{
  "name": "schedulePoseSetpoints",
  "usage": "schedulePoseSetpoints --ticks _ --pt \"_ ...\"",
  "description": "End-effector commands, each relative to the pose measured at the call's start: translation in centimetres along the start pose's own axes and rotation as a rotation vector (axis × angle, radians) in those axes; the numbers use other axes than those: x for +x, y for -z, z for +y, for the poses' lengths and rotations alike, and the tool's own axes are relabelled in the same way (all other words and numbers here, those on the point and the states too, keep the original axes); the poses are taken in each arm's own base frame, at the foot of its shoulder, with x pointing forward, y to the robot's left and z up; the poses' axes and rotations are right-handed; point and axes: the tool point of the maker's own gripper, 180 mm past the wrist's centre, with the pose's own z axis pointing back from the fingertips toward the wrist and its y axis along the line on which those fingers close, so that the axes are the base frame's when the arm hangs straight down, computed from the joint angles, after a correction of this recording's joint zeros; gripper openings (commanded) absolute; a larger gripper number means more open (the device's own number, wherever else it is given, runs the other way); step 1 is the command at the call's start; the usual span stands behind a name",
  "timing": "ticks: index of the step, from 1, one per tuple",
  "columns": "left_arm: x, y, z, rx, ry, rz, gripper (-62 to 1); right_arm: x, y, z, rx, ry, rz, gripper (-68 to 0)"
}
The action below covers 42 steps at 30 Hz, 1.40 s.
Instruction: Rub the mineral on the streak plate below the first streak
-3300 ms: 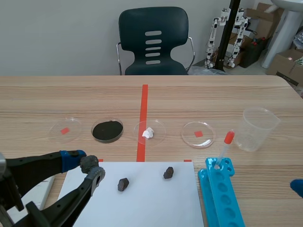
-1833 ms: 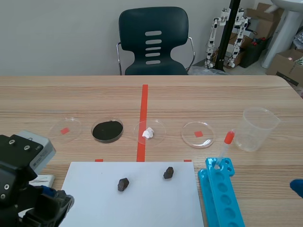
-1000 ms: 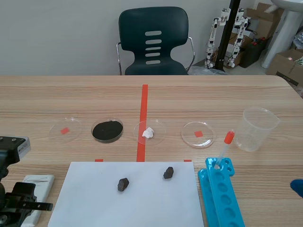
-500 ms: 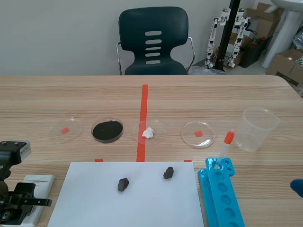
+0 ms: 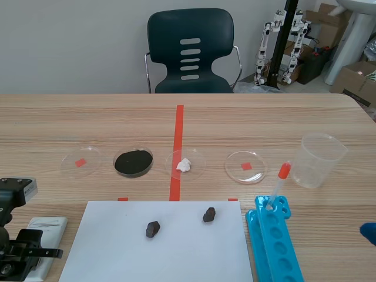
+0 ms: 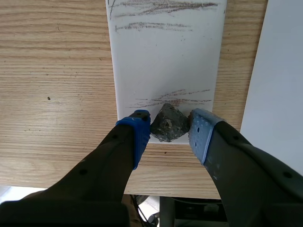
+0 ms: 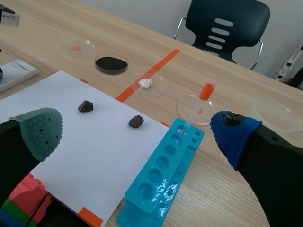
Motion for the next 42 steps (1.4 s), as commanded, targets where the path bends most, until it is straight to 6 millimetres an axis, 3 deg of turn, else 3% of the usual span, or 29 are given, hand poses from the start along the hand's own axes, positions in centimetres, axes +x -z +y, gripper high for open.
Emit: schedulePoseSetpoints --ticks 1,4,9,20,34,38,42 --pt "0.7 -0.1 -0.2 -0.033 -0.015 -0.023 -50.9 1.0 0.3 -0.4 -0.008 -0.008 -0.037 0.4" --pt "0.8 -0.2 -1.9 -0.124 -0.024 -0.028 -50.9 1.0 0.3 -0.4 -0.008 -0.008 -0.038 0.4" --pt "0.8 -0.2 -1.9 -0.127 -0.023 -0.028 -50.9 1.0 0.3 -0.4 -0.008 -0.008 -0.038 0.4" --pt "0.5 -0.2 2.9 0.140 0.007 -0.014 -50.9 1.0 0.3 -0.4 -0.008 -0.008 -0.038 0.4" --pt "0.7 -0.2 -1.7 -0.115 -0.036 -0.024 -50.9 1.0 0.3 -0.4 -0.008 -0.008 -0.037 0.4" --pt "0.7 -0.2 -1.4 -0.100 -0.029 -0.022 -50.9 1.0 0.3 -0.4 -0.008 -0.008 -0.037 0.4" --pt "0.5 -0.1 0.6 0.014 -0.015 -0.015 -50.9 1.0 0.3 -0.4 -0.008 -0.008 -0.037 0.4"
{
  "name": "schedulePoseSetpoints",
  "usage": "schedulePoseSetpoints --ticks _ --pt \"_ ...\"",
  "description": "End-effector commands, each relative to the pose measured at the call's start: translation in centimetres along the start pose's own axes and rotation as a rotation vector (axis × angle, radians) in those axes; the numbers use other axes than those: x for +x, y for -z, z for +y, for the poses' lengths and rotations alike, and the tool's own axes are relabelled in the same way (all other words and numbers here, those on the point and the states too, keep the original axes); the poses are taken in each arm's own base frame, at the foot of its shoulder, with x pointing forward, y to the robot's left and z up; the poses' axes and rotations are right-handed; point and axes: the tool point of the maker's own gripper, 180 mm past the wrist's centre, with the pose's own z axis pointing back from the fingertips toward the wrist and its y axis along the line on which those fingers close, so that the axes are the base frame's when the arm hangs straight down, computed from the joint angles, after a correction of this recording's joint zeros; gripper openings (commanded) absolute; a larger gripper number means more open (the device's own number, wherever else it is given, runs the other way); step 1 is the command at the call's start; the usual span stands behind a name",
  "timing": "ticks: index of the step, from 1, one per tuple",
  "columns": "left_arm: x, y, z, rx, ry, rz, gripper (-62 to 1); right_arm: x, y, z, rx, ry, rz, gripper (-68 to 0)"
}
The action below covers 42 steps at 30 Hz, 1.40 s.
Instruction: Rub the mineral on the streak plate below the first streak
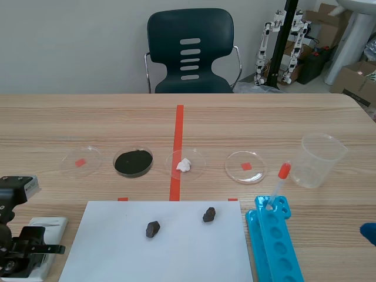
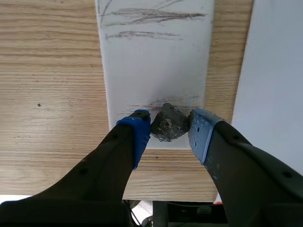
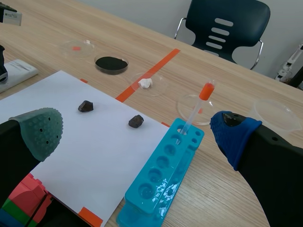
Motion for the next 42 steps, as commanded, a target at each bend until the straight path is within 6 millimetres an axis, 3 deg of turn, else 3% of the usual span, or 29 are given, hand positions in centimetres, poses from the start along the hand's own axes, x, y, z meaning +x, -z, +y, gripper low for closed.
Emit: schedulePoseSetpoints --ticks 1,8,23,26,36,42 --pt "0.1 -0.2 1.2 0.063 0.008 0.004 -50.9 1.0 0.3 -0.4 -0.008 -0.007 -0.037 0.4" --pt "0.0 -0.6 3.9 0.191 0.009 0.018 -50.9 1.0 0.3 -0.4 -0.008 -0.007 -0.037 0.4" --pt "0.9 -0.3 -1.1 -0.087 -0.029 -0.033 -50.9 1.0 0.3 -0.4 -0.008 -0.007 -0.037 0.4" --pt "0.9 -0.3 -0.8 -0.071 -0.020 -0.035 -50.9 1.0 0.3 -0.4 -0.008 -0.007 -0.037 0.4" --pt "0.2 -0.4 2.8 0.129 0.029 0.003 -50.9 1.0 0.3 -0.4 -0.008 -0.007 -0.037 0.4" --pt "0.0 0.0 1.6 0.070 0.009 0.016 -50.9 1.0 0.3 -0.4 -0.008 -0.007 -0.038 0.4"
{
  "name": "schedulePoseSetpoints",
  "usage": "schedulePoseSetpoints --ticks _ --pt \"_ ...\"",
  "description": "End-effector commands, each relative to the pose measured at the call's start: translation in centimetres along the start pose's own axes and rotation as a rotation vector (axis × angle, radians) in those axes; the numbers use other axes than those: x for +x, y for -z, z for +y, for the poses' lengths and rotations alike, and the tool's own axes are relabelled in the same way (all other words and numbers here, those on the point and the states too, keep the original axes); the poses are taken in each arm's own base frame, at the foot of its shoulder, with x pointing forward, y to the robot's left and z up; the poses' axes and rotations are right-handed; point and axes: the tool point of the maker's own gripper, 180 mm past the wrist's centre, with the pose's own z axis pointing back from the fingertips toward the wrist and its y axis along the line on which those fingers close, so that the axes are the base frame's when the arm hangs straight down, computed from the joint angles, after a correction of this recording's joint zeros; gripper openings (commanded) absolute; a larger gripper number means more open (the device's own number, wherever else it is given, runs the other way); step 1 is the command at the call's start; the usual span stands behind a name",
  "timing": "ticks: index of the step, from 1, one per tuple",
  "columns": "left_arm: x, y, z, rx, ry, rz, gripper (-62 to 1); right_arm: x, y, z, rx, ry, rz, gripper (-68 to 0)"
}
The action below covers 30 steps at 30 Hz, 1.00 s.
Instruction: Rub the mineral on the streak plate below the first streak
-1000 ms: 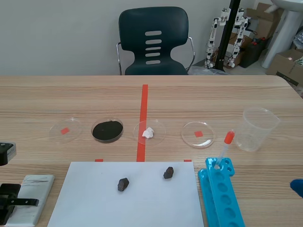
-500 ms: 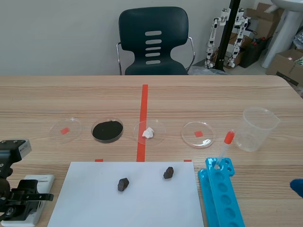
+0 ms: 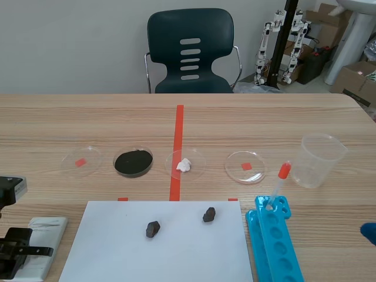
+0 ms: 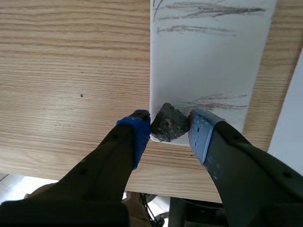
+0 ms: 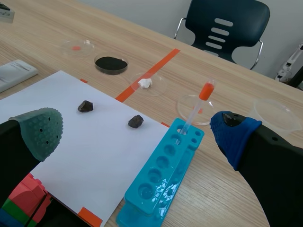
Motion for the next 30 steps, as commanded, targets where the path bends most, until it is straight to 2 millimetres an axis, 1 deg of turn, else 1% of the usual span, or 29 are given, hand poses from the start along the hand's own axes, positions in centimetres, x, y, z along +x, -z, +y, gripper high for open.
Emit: schedulePoseSetpoints --ticks 1,7,11,13,26,30 --pt "0.1 0.2 -0.5 -0.029 -0.002 0.004 -50.9 1.0 0.3 -0.4 -0.008 -0.007 -0.037 0.4" --pt "0.0 0.8 -2.3 -0.140 -0.018 0.018 -50.9 1.0 0.3 -0.4 -0.008 -0.007 -0.038 0.4" --pt "0.5 0.5 -4.1 -0.243 -0.020 -0.009 -50.9 1.0 0.3 -0.4 -0.008 -0.007 -0.038 0.4" --pt "0.6 0.4 -4.4 -0.265 -0.018 -0.014 -50.9 1.0 0.3 -0.4 -0.008 -0.007 -0.038 0.4" --pt "0.7 0.3 -5.1 -0.294 0.002 -0.027 -50.9 1.0 0.3 -0.4 -0.008 -0.007 -0.038 0.4" --pt "0.7 0.3 -4.9 -0.284 0.005 -0.024 -50.9 1.0 0.3 -0.4 -0.008 -0.007 -0.038 0.4"
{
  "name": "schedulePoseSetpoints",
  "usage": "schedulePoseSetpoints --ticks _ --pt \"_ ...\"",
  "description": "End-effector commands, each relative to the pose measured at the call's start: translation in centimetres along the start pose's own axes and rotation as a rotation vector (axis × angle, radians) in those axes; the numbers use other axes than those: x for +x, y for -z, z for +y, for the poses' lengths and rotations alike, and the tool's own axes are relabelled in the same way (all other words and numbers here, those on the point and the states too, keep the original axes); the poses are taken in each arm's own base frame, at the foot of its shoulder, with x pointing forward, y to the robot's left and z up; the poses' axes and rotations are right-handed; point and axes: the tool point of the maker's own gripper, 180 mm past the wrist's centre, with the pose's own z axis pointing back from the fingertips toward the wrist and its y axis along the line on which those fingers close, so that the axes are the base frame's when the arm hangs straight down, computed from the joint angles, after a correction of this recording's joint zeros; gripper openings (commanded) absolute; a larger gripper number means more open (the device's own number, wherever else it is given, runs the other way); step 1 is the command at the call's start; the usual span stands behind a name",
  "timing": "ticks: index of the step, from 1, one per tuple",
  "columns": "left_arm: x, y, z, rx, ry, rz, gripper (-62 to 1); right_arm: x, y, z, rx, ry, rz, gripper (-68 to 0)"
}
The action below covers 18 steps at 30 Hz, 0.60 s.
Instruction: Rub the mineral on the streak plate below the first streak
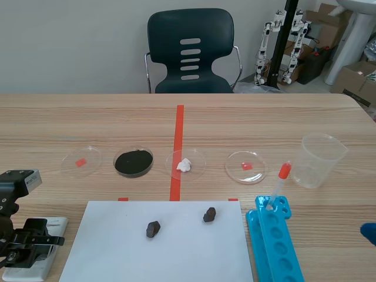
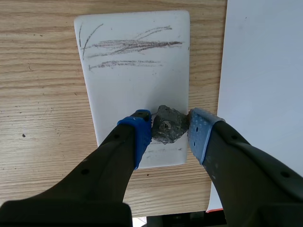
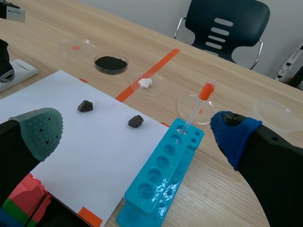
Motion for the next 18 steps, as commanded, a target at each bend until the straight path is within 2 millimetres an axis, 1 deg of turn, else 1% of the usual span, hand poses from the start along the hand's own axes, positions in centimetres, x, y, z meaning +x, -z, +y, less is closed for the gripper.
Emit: schedulePoseSetpoints --ticks 1,3,7,11,14,18 --pt "-0.8 0.4 -1.2 -0.030 -0.007 0.022 -50.9 1.0 0.3 -0.4 -0.008 -0.007 -0.038 0.4" --pt "-1.1 0.4 -0.3 0.019 -0.006 0.039 -50.9 1.0 0.3 -0.4 -0.008 -0.007 -0.038 0.4" --pt "-2.0 0.2 2.1 0.153 -0.012 0.082 -50.9 1.0 0.3 -0.4 -0.008 -0.007 -0.038 0.4" --pt "-2.2 -0.2 3.6 0.244 -0.012 0.096 -50.9 1.0 0.3 -0.4 -0.008 -0.007 -0.038 0.4" --pt "-1.9 -0.6 4.4 0.293 -0.009 0.085 -50.9 1.0 0.3 -0.4 -0.008 -0.007 -0.038 0.4" --pt "-1.7 -0.8 4.3 0.296 -0.004 0.079 -50.9 1.0 0.3 -0.4 -0.008 -0.007 -0.038 0.4"
